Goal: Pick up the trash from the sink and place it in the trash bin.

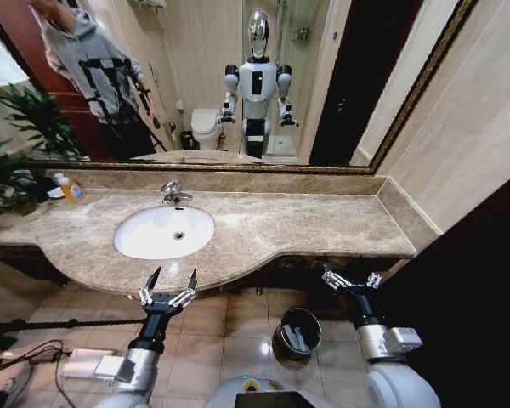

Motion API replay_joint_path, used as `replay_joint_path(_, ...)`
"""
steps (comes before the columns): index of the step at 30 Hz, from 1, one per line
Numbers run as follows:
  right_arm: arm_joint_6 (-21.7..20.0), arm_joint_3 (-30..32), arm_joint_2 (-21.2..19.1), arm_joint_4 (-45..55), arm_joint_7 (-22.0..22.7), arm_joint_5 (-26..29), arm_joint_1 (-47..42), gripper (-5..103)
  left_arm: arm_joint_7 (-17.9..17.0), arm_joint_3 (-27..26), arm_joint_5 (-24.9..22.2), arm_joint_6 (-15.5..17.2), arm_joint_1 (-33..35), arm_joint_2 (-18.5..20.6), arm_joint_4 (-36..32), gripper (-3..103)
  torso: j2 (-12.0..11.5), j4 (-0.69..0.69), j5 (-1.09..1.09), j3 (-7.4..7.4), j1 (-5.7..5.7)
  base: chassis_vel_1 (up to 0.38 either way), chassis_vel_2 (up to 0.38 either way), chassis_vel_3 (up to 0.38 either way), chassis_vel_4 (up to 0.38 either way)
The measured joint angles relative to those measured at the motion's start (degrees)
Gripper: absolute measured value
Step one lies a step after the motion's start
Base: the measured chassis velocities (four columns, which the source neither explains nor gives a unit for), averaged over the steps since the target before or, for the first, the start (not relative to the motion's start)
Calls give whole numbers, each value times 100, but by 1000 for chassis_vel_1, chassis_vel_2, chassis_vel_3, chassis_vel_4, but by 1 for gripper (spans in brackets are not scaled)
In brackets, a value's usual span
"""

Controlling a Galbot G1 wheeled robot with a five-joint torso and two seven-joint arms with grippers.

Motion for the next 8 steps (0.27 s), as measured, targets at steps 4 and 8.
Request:
replay_joint_path(4, 0, 0, 0, 0, 1, 0, 0, 100, 0, 0, 0, 0, 0, 0, 0, 100, 0, 0, 0, 0, 0, 0, 0, 0, 0)
replay_joint_path(8, 0, 0, 0, 0, 1, 0, 0, 100, 0, 0, 0, 0, 0, 0, 0, 100, 0, 0, 0, 0, 0, 0, 0, 0, 0)
